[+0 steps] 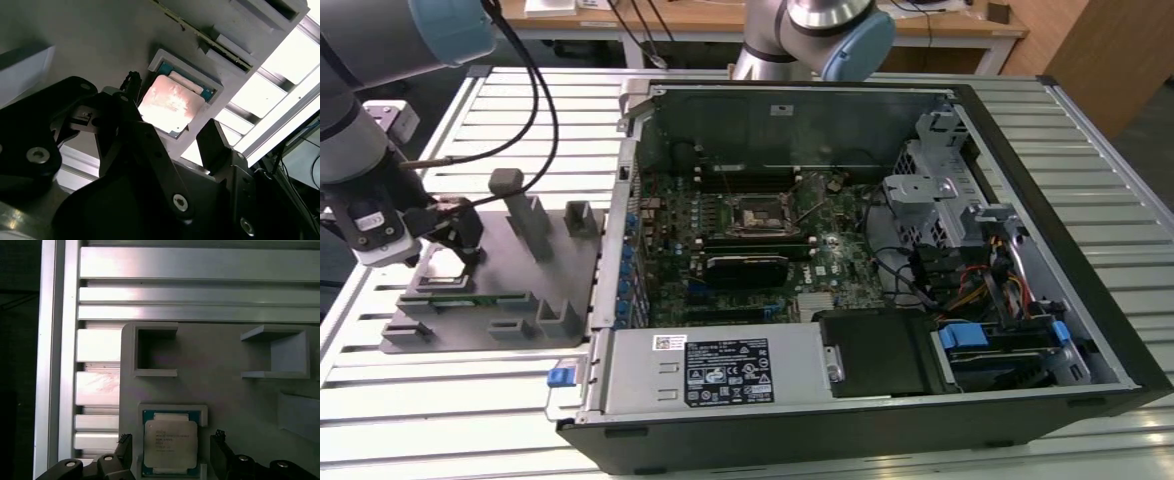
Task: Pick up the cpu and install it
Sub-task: 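Pick up the cpu and move it towards the insertion slot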
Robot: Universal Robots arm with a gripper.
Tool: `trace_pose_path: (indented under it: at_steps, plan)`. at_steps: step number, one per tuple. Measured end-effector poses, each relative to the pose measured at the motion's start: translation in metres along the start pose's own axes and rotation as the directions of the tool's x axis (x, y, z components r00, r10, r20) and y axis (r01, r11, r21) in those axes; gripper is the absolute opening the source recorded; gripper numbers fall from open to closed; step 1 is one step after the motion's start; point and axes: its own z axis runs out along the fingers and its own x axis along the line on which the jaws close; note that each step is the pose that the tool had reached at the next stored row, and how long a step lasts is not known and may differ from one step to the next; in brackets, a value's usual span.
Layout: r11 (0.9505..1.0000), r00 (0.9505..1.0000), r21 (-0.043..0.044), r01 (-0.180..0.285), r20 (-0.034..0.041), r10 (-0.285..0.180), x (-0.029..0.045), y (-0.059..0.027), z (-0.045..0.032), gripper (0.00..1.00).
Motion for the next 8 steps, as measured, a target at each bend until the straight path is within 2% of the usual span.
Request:
trace_pose_path:
  at_steps: [7, 8]
  plan:
    - [1.0000, 1.0000, 0.0000, 0.000, -0.0005, 0.000, 0.0000, 0.0002, 0.0039, 0.71]
    - [1.0000, 1.0000, -0.0001, 0.000, -0.0005, 0.000, 0.0000, 0.0003, 0.0043, 0.64]
